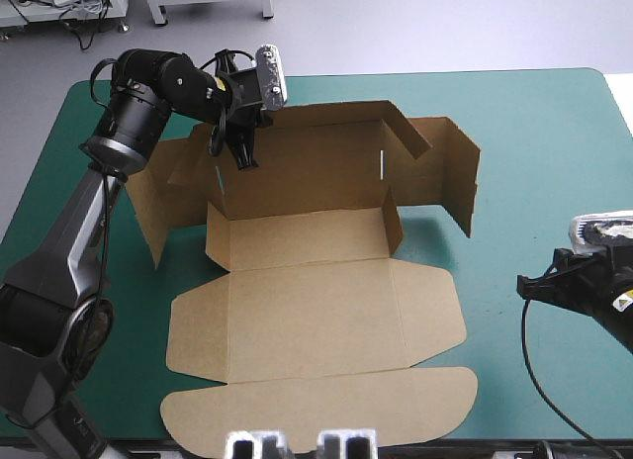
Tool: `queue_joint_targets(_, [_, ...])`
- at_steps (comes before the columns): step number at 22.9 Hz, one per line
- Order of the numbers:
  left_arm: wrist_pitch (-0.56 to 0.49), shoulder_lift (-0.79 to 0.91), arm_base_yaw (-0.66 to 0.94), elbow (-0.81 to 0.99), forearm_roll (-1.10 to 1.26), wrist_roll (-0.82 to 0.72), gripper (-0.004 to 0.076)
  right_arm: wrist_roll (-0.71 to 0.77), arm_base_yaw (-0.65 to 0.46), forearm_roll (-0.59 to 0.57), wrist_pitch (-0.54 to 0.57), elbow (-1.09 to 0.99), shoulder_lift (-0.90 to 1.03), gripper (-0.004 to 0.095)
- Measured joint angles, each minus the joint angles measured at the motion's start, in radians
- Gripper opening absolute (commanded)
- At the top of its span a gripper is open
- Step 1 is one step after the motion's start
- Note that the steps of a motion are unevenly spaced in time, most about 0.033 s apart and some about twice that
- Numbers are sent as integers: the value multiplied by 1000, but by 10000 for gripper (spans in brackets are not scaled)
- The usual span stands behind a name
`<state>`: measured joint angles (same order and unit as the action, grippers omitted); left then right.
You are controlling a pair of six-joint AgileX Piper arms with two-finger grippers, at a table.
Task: Fold the box
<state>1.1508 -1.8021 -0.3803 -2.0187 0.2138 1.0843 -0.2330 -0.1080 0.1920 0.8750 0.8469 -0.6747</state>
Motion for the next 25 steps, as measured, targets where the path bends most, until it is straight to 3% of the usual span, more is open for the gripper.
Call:
queue_joint_targets(6, [-70, 0, -46, 8, 58, 126, -10, -11, 0, 54, -2, 104, -48, -20])
queue_joint_targets(12, [-166, 0, -62, 105, 125, 213, -10, -42, 0, 117, 32, 301, -278, -20])
queue_joint_targets(18, [-353, 75, -83, 285, 94, 343, -10, -142, 0, 305, 146, 593, -614, -20])
queue_joint_targets(25, [-540, 177, -83, 493, 62, 448, -10, -142, 1, 386, 247, 909, -887, -19])
